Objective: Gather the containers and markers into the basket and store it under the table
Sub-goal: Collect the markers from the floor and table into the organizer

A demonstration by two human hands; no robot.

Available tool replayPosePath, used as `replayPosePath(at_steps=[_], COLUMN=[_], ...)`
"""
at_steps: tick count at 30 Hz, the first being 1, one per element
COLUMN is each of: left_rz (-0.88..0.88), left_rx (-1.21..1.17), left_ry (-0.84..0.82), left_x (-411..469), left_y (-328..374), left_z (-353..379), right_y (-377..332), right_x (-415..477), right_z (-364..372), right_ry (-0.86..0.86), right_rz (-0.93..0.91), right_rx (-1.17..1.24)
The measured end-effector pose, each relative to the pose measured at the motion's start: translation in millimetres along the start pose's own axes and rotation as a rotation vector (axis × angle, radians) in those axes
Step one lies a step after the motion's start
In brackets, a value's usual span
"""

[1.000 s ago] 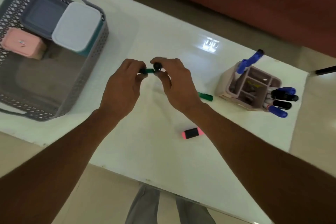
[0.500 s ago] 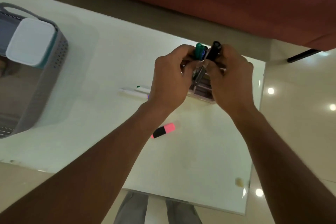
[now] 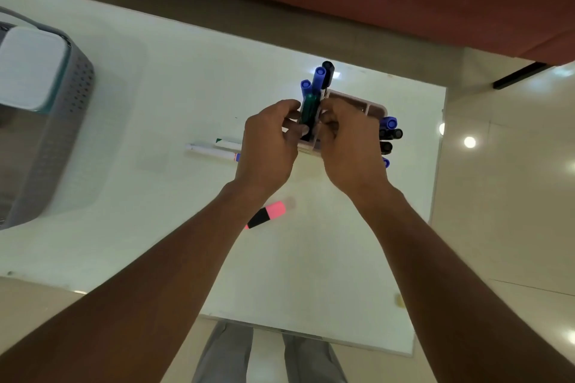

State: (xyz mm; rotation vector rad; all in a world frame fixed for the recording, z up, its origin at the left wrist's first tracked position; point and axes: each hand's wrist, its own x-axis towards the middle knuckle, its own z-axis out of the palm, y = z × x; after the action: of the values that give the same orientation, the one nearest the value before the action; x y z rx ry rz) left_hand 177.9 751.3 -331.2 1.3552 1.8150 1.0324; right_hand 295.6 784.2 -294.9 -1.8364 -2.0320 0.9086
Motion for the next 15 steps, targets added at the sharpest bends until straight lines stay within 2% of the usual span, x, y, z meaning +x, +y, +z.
replayPosePath(at_steps=[6,9,11,15], left_rz=[-0.082,-0.141,-0.182,-0.293], left_rx=[0.069,0.117,0.171,0.262], left_ry=[-0.011,0.046,0.121,0.218], left_x=[-10,-21,-32,-54], left_y=[-13,-24,-34,-61], left_z=[1,-3,-9,-30], right_y=[7,6,4,-2], right_x=[-15,-34,-45,-51], right_z=[15,31,45,73], right_ry=[0.114,0.161,0.105,-0.117], right_rz=[0.039,0.005,0.012,0.076], right_rx=[0.062,0.101,0.111,0.012])
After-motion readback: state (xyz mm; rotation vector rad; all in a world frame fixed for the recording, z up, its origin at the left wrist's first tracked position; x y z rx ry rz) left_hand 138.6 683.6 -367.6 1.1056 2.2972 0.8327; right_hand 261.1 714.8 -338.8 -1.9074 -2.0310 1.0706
